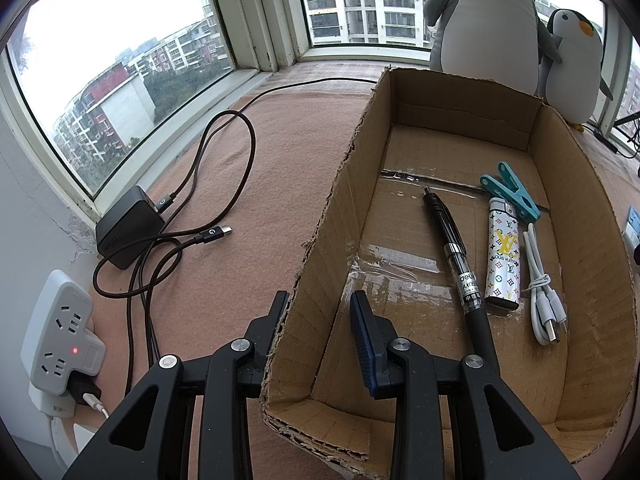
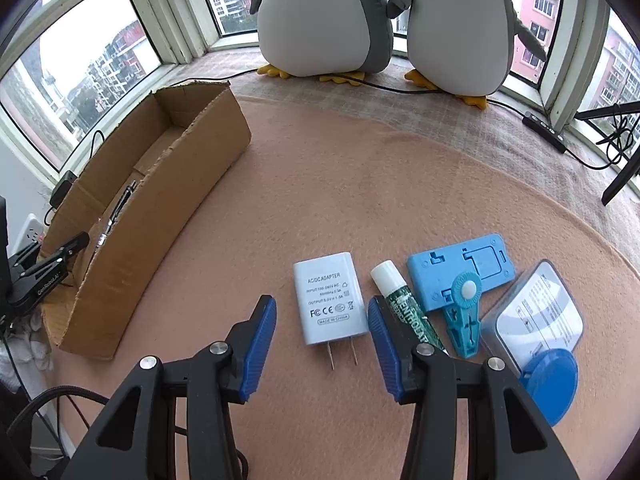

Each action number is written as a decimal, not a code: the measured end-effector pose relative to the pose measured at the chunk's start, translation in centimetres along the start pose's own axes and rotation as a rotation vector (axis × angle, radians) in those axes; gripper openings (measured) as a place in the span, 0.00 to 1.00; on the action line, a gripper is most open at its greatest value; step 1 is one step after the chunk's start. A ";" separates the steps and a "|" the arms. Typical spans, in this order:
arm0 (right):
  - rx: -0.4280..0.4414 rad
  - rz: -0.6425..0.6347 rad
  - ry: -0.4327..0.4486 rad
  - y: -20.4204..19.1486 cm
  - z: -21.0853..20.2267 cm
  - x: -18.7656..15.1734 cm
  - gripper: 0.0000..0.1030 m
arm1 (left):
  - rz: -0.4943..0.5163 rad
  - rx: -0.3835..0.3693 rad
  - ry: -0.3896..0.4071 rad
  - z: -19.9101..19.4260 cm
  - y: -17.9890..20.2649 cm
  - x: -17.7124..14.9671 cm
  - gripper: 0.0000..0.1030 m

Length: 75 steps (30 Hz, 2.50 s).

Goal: Organize rigid objects
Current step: 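Move the right gripper to the white AC adapter and grasp it, then carry the white adapter into the box and release it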

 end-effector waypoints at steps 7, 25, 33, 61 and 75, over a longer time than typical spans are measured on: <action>-0.025 -0.033 -0.045 -0.5 1.4 0.2 0.41 | 0.000 0.000 0.001 0.0 0.0 0.0 0.31; -0.016 0.024 0.014 -1.4 0.2 0.7 0.31 | -0.001 -0.001 0.001 0.0 0.1 0.0 0.31; 0.053 -0.019 0.100 -5.8 -2.1 3.8 0.31 | -0.001 -0.001 0.001 0.0 0.0 0.0 0.31; 0.045 -0.114 0.093 -12.4 5.0 11.7 0.31 | 0.000 -0.002 0.001 0.0 -0.1 0.0 0.31; 0.037 -0.089 0.101 -11.9 5.2 12.1 0.34 | -0.001 -0.001 0.002 0.1 0.0 0.0 0.31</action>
Point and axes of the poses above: each gripper's, at about its wrist camera, not at the fingertips, and z roughly the way its jaws point, y to its right, x to its top, the point moved 5 cm from there along z, roughly the way its jaws point, and after that the axes turned 8 degrees about x, right-handed, at the moved point
